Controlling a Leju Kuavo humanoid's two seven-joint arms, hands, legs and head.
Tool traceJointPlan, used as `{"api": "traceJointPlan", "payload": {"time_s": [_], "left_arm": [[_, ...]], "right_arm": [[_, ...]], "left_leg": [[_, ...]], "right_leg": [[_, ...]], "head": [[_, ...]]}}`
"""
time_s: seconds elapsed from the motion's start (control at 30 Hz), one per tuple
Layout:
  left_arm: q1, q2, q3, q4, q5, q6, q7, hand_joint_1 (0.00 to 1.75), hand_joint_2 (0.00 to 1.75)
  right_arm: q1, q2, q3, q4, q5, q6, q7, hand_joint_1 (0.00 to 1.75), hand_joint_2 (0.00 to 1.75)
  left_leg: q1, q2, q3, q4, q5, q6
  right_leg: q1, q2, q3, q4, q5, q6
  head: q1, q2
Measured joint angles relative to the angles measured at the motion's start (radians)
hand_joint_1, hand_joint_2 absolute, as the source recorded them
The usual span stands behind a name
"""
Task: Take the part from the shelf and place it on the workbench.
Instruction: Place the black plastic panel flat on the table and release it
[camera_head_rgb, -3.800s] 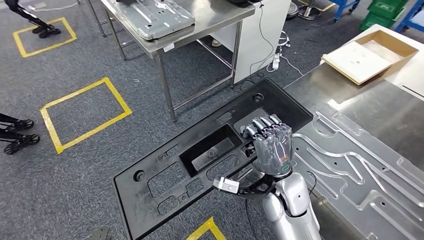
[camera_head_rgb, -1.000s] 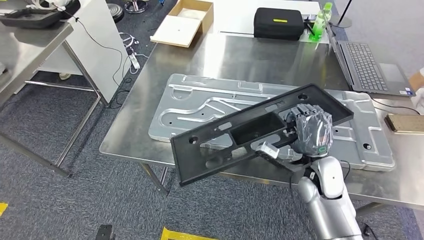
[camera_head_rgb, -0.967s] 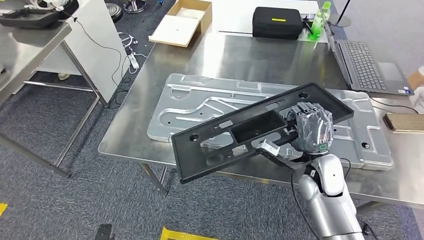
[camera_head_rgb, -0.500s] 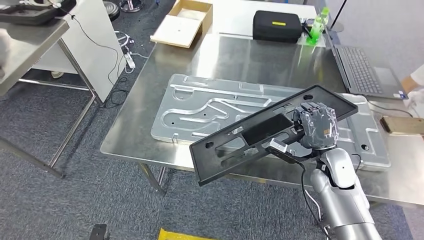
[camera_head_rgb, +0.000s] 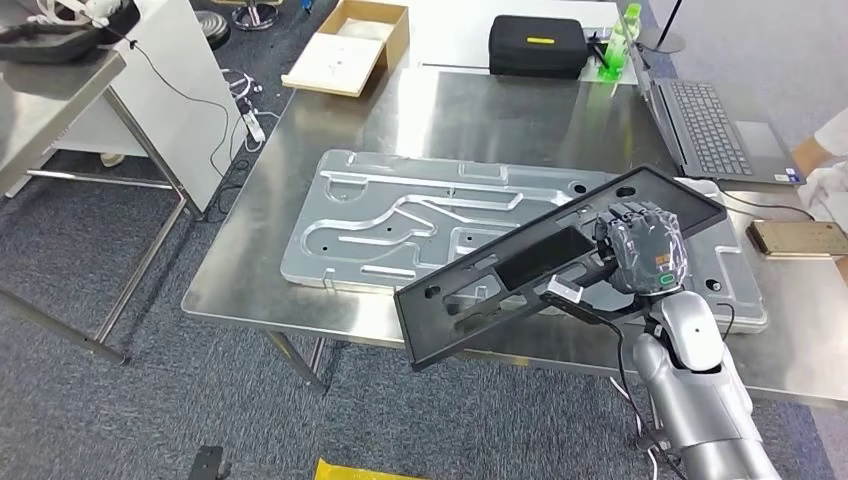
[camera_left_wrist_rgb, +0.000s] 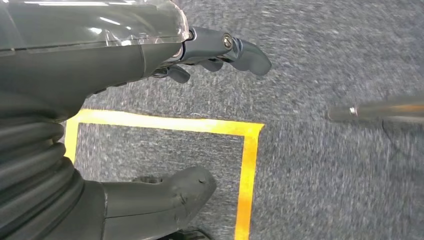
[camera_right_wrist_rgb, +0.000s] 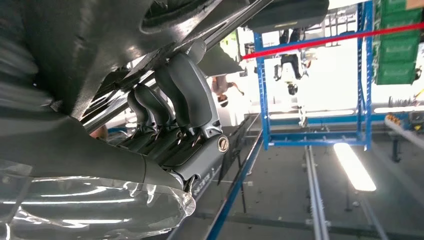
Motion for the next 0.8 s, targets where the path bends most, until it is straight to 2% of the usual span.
{"api": "traceJointPlan", "payload": {"time_s": [0.07,0.1,0.13,0.17,0.23,0.27,0.3,0.33,0.4,0.47,0.5,0.57,0.6,0.63,0.67,0.7,0.73,0.8], "left_arm": [[0.0,0.0,0.0,0.0,-0.001,-0.002,-0.003,0.0,1.75],[0.001,0.0,-0.001,0.0,-0.001,-0.002,-0.004,0.0,1.75],[0.001,0.0,-0.001,0.0,-0.002,-0.002,-0.005,0.0,1.75],[0.002,0.0,-0.001,0.0,-0.002,-0.002,-0.006,0.0,1.75],[0.001,0.001,-0.003,0.0,-0.004,-0.002,-0.007,0.0,1.75],[0.0,0.002,-0.004,0.0,-0.005,-0.002,-0.007,0.0,1.75],[0.0,0.003,-0.006,0.0,-0.006,-0.002,-0.007,0.0,1.75],[-0.001,0.004,-0.007,0.0,-0.006,-0.002,-0.007,0.0,1.75],[-0.002,0.004,-0.008,0.0,-0.006,-0.002,-0.007,0.0,1.75],[-0.003,0.004,-0.01,0.0,-0.006,-0.002,-0.006,0.0,1.75],[-0.004,0.004,-0.012,0.0,-0.006,-0.002,-0.006,0.0,1.75],[-0.004,0.004,-0.015,0.0,-0.006,-0.002,-0.005,0.0,1.75],[-0.003,0.004,-0.016,0.0,-0.006,-0.003,-0.005,0.0,1.75],[-0.002,0.004,-0.016,0.0,-0.006,-0.003,-0.005,0.0,1.75],[-0.002,0.004,-0.017,0.0,-0.007,-0.004,-0.004,0.0,1.75],[-0.002,0.004,-0.018,0.0,-0.007,-0.005,-0.004,0.0,1.75],[-0.003,0.003,-0.019,0.0,-0.008,-0.005,-0.004,0.0,1.75],[-0.004,0.004,-0.02,0.0,-0.009,-0.006,-0.003,0.0,1.75]], "right_arm": [[0.0,0.0,0.0,0.0,-0.005,-0.005,-0.002,1.75,1.75],[0.001,-0.002,0.0,0.0,-0.006,-0.01,-0.005,1.75,1.75],[0.001,-0.003,0.0,0.0,-0.006,-0.02,-0.009,1.75,1.75],[0.002,-0.004,-0.003,-0.001,-0.003,-0.034,-0.017,1.75,1.75],[0.002,-0.006,-0.019,-0.012,0.019,-0.065,-0.044,1.75,1.75],[0.002,-0.005,-0.032,-0.02,0.034,-0.077,-0.059,1.75,1.75],[0.002,-0.004,-0.047,-0.028,0.046,-0.083,-0.071,1.75,1.75],[0.002,-0.004,-0.061,-0.034,0.054,-0.087,-0.08,1.75,1.75],[0.003,0.0,-0.091,-0.049,0.07,-0.09,-0.11,1.75,1.75],[0.005,0.009,-0.127,-0.075,0.085,-0.091,-0.162,1.75,1.75],[0.006,0.015,-0.146,-0.088,0.089,-0.092,-0.183,1.75,1.75],[0.006,0.024,-0.175,-0.101,0.09,-0.093,-0.206,1.75,1.75],[0.008,0.027,-0.182,-0.103,0.09,-0.093,-0.212,1.75,1.75],[0.01,0.029,-0.186,-0.106,0.09,-0.093,-0.216,1.75,1.75],[0.011,0.031,-0.186,-0.11,0.09,-0.093,-0.218,1.75,1.75],[0.01,0.033,-0.186,-0.113,0.089,-0.093,-0.217,1.75,1.75],[0.008,0.035,-0.186,-0.115,0.087,-0.093,-0.211,1.75,1.75],[-0.002,0.035,-0.186,-0.113,0.079,-0.093,-0.192,1.75,1.75]], "left_leg": [[0.0,0.0,-0.061,0.133,-0.061,-0.003],[0.0,0.0,-0.086,0.183,-0.075,-0.002],[0.0,0.0,-0.095,0.198,-0.069,-0.001],[-0.001,-0.001,-0.085,0.174,-0.045,0.003],[-0.004,-0.004,-0.028,0.047,0.025,0.017],[-0.006,-0.005,0.0,-0.013,0.046,0.024],[-0.009,-0.006,0.017,-0.053,0.057,0.029],[-0.011,-0.007,0.024,-0.07,0.057,0.032],[-0.011,-0.007,0.027,-0.08,0.062,0.035],[-0.006,-0.005,0.033,-0.096,0.072,0.043],[-0.003,-0.004,0.036,-0.103,0.076,0.047],[-0.002,-0.003,0.036,-0.106,0.078,0.052],[-0.002,-0.003,0.036,-0.106,0.078,0.052],[-0.001,-0.003,0.036,-0.105,0.078,0.051],[-0.001,-0.003,0.036,-0.103,0.077,0.05],[0.0,-0.003,0.036,-0.1,0.075,0.047],[0.001,-0.003,0.036,-0.095,0.071,0.044],[0.0,-0.004,0.032,-0.084,0.064,0.033]], "right_leg": [[0.004,0.001,-0.001,0.001,-0.001,-0.006],[0.006,0.001,-0.001,0.002,-0.002,-0.008],[0.008,0.003,-0.001,0.004,-0.002,-0.009],[0.01,0.004,-0.001,0.005,-0.003,-0.009],[0.013,0.006,0.0,0.007,-0.004,-0.008],[0.015,0.007,0.0,0.009,-0.005,-0.007],[0.015,0.008,-0.002,0.008,-0.004,-0.003],[0.015,0.008,-0.003,0.007,-0.003,0.002],[0.015,0.008,-0.003,0.002,0.001,0.014],[0.014,0.006,-0.01,0.022,-0.016,0.024],[0.014,0.005,-0.025,0.058,-0.04,0.028],[0.009,0.004,-0.08,0.181,-0.104,0.035],[0.006,0.004,-0.107,0.236,-0.123,0.039],[0.003,0.003,-0.122,0.267,-0.127,0.043],[0.0,0.002,-0.117,0.258,-0.11,0.046],[-0.004,0.001,-0.094,0.211,-0.08,0.048],[-0.007,-0.001,-0.06,0.143,-0.048,0.049],[-0.007,-0.003,-0.006,0.037,-0.015,0.047]], "head": [[0.0,0.0],[0.0,0.0],[0.0,0.0],[0.0,0.0],[0.0,0.0],[0.0,0.0],[0.0,0.0],[0.0,0.0],[0.0,0.0],[0.0,0.0],[0.001,0.0],[0.001,0.0],[0.001,0.0],[0.001,0.0],[0.001,0.0],[0.001,0.0],[0.001,0.0],[0.001,0.0]]}}
